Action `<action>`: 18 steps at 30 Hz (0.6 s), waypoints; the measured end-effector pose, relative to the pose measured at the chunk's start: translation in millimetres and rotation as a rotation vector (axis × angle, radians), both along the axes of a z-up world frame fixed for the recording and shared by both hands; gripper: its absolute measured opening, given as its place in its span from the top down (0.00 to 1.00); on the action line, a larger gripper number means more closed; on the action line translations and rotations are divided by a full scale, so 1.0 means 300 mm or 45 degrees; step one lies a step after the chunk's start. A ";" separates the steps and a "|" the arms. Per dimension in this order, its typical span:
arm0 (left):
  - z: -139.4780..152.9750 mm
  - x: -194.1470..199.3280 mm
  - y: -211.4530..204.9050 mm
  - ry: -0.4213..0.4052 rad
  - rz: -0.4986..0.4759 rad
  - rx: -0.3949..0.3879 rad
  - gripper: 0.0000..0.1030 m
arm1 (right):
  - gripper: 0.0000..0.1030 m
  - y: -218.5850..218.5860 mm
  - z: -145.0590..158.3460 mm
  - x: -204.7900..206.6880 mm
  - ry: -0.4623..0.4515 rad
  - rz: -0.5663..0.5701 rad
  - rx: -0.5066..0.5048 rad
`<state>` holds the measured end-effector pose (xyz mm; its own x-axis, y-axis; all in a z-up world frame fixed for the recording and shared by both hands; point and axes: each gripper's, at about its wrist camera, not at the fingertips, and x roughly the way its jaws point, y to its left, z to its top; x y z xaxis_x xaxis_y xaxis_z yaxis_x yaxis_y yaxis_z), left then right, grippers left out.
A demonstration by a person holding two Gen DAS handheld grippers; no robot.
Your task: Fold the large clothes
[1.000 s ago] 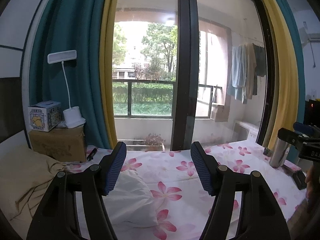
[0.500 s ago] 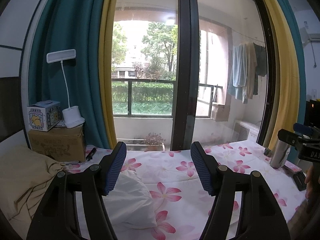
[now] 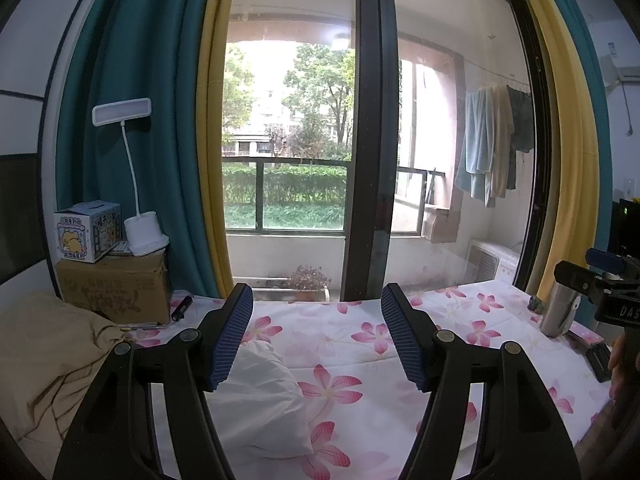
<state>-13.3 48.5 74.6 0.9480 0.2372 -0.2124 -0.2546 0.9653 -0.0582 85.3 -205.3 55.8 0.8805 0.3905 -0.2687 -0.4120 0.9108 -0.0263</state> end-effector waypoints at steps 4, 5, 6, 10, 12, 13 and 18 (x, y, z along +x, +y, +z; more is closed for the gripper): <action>0.000 0.003 -0.003 0.002 0.000 0.000 0.32 | 0.04 -0.001 -0.005 0.006 0.007 0.000 0.000; 0.000 0.003 -0.003 0.002 0.001 0.000 0.32 | 0.04 -0.001 -0.006 0.007 0.008 0.000 -0.001; 0.000 0.003 -0.003 0.002 0.002 0.000 0.32 | 0.04 0.000 -0.007 0.009 0.011 0.000 -0.002; -0.002 0.007 -0.006 0.005 0.004 -0.003 0.32 | 0.04 0.000 -0.011 0.013 0.016 0.000 -0.004; -0.002 0.010 -0.006 0.007 0.005 -0.003 0.32 | 0.04 -0.002 -0.011 0.017 0.017 0.000 -0.004; -0.003 0.012 -0.006 0.008 0.005 -0.004 0.32 | 0.04 -0.002 -0.011 0.018 0.019 0.000 -0.005; -0.005 0.017 -0.007 0.012 0.005 -0.005 0.32 | 0.04 -0.001 -0.012 0.019 0.021 0.002 -0.003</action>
<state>-8.1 46.4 73.1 0.9449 0.2404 -0.2220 -0.2593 0.9639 -0.0599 91.0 -205.6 52.2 0.8753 0.3915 -0.2840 -0.4141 0.9100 -0.0220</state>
